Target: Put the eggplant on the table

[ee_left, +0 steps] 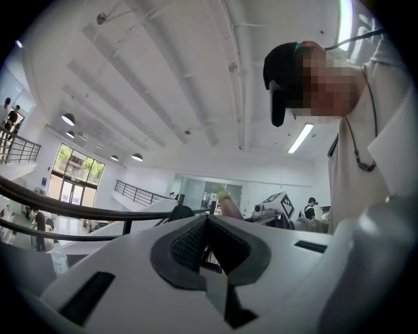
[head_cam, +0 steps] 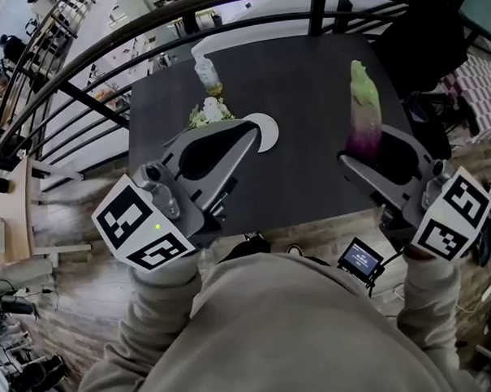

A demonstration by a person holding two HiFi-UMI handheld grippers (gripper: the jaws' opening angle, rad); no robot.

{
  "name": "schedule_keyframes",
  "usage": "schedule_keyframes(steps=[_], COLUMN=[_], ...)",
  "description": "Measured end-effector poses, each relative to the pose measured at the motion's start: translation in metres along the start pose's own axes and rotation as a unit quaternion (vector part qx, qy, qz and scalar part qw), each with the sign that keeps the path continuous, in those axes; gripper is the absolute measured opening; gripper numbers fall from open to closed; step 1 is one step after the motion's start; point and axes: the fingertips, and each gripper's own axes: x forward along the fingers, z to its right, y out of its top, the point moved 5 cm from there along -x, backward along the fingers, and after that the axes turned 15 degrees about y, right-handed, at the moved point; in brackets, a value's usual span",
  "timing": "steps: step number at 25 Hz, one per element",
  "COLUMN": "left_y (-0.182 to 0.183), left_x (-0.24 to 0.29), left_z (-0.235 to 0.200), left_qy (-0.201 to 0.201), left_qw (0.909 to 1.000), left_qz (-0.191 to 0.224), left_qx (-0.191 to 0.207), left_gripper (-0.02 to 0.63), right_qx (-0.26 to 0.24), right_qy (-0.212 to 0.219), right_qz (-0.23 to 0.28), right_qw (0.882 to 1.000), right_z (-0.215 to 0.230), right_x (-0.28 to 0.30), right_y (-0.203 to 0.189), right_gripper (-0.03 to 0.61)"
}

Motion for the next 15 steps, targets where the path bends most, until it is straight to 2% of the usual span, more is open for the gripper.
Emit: schedule_keyframes(steps=[5, 11, 15], left_y=[-0.011, -0.006, -0.013], left_x=[-0.008, -0.017, -0.02], left_z=[-0.041, -0.073, -0.097], left_qy=[-0.019, -0.038, -0.049], left_qw=[0.9992, 0.9988, 0.9981], left_qz=[-0.026, -0.03, -0.033], left_qx=[0.023, 0.002, -0.02], left_gripper=[0.006, 0.006, 0.006], right_qx=[0.0, -0.006, 0.002], right_qy=[-0.001, -0.005, -0.005], right_qz=[0.009, -0.006, -0.02], right_qw=[1.0, 1.0, 1.0], right_z=[0.013, 0.007, 0.01], right_x=[0.046, 0.086, 0.112], right_y=[0.014, 0.037, 0.037], right_gripper=[0.239, 0.239, 0.239])
